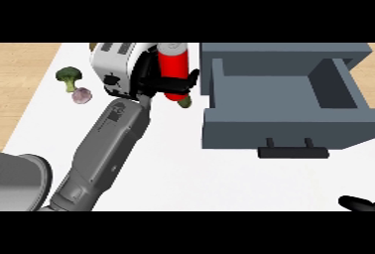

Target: Pick up the can, place it into the drawer and close the drawer

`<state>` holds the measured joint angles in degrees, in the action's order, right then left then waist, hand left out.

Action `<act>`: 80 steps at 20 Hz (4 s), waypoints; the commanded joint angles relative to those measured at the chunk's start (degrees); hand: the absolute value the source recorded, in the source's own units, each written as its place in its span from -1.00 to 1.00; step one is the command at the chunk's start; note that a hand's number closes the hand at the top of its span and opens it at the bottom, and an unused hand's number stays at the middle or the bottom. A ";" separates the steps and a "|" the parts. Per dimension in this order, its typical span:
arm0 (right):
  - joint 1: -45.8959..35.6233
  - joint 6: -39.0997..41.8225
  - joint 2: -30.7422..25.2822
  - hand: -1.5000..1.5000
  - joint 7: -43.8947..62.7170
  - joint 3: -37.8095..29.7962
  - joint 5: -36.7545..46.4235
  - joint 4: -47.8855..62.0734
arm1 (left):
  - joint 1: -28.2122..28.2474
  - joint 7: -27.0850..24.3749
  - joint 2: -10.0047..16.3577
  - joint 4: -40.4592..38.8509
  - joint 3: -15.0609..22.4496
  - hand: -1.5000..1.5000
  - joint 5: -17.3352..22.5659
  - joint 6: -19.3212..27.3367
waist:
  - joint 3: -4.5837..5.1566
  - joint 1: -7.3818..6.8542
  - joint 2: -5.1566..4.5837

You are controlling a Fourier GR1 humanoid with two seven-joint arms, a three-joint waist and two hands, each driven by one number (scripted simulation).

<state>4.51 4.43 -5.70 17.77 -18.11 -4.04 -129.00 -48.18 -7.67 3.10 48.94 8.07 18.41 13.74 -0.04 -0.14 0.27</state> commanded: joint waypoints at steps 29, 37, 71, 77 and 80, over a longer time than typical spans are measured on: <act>-5.52 -1.64 0.20 -1.00 2.39 2.54 0.94 0.68 | -42.55 20.67 -3.10 -20.55 6.68 1.00 4.27 16.19 | -0.09 3.65 -0.95; -6.59 -0.25 -3.09 -1.00 5.31 0.60 -1.49 -1.39 | -43.70 14.44 -3.10 -28.70 8.46 -1.00 6.26 19.25 | -0.13 5.77 -1.43; -22.15 -3.87 -12.80 -1.00 -13.17 22.46 44.41 27.41 | -45.13 5.58 -2.81 -33.43 8.18 -1.00 16.19 22.21 | -0.04 1.05 -1.56; -25.20 -10.55 -10.65 -1.00 -16.89 26.65 53.63 42.39 | -46.90 8.88 -1.50 -32.59 8.22 -1.00 15.29 19.91 | -0.04 -0.21 -1.04; -29.54 -12.65 -10.69 -1.00 -18.91 25.92 55.33 48.96 | -44.43 7.74 0.82 -32.23 6.52 -1.00 15.92 17.66 | -0.02 -0.12 -1.04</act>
<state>-22.99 -4.52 -16.59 2.36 7.13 47.61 -88.00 -93.76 -0.31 1.58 16.37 15.94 33.94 33.89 -0.07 0.02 -0.90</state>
